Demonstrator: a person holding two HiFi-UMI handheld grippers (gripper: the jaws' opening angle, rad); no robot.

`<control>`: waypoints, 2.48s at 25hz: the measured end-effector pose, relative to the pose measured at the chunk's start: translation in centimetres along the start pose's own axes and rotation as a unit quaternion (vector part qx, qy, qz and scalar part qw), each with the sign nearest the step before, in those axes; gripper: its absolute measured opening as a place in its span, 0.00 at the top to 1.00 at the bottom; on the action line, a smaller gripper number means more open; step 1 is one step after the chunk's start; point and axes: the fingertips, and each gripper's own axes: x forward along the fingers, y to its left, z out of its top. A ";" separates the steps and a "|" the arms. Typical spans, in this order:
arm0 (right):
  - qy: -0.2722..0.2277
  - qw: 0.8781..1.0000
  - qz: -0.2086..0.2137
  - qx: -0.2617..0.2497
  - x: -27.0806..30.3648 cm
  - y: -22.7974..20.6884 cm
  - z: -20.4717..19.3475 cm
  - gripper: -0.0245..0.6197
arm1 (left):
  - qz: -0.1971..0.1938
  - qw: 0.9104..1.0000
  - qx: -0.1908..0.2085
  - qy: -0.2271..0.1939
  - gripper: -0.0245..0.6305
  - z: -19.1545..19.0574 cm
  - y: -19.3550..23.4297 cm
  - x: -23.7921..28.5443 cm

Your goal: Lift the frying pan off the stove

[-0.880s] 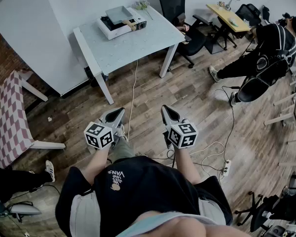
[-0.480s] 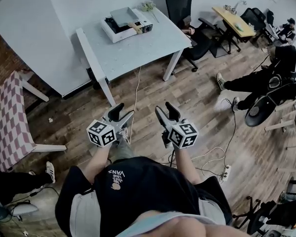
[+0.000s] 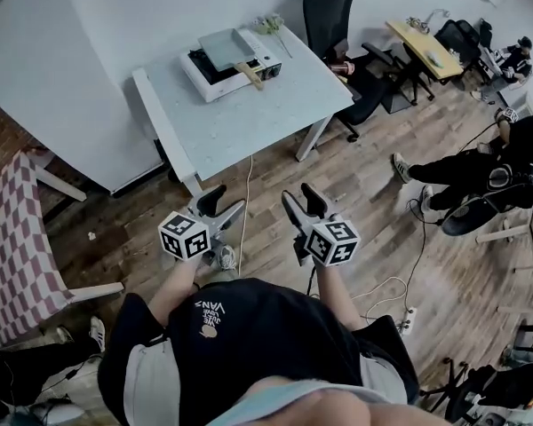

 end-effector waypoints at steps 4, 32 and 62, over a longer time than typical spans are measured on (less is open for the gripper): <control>-0.005 1.000 -0.002 0.004 3.9 0.0 1.1 0.61 | -0.005 1.000 0.008 0.006 0.56 2.2 3.4 0.9; 0.031 0.999 0.020 -0.001 16.3 -4.7 5.4 0.61 | 0.034 0.999 -0.022 -0.008 0.56 7.3 12.3 6.8; 0.094 0.986 0.121 -0.073 25.6 -12.4 8.8 0.61 | 0.104 0.969 -0.180 -0.131 0.56 12.3 18.3 18.2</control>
